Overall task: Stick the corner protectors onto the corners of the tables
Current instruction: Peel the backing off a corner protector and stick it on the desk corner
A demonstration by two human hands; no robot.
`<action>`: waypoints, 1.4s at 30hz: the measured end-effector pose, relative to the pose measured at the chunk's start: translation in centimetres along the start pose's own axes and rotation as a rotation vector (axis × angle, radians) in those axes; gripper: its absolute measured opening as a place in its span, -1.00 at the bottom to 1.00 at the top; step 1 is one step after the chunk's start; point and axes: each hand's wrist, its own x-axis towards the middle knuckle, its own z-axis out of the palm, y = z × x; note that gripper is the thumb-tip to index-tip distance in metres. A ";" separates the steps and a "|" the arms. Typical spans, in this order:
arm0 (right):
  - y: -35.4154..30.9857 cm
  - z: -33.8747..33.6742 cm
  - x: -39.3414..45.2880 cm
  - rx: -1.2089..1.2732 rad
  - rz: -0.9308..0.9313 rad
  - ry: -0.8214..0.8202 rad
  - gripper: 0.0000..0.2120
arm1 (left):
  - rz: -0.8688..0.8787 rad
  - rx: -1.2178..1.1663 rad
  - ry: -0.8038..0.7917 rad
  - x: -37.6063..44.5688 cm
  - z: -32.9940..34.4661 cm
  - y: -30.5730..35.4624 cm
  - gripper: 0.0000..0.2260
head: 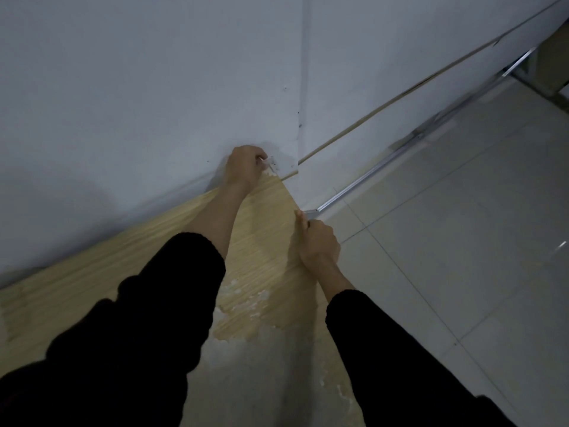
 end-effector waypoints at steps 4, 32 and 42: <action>0.2 0.0 0.3 -0.008 -0.007 0.008 -0.39 | 0.016 0.015 -0.032 0.3 -0.1 0.2 -0.73; 0.4 0.9 1.2 0.150 0.084 0.086 -0.45 | 0.130 0.690 -0.298 -4.4 2.5 1.3 -0.31; -0.2 1.1 2.0 0.158 0.055 0.095 -0.41 | 0.120 0.580 -0.273 -4.3 2.4 0.8 -0.19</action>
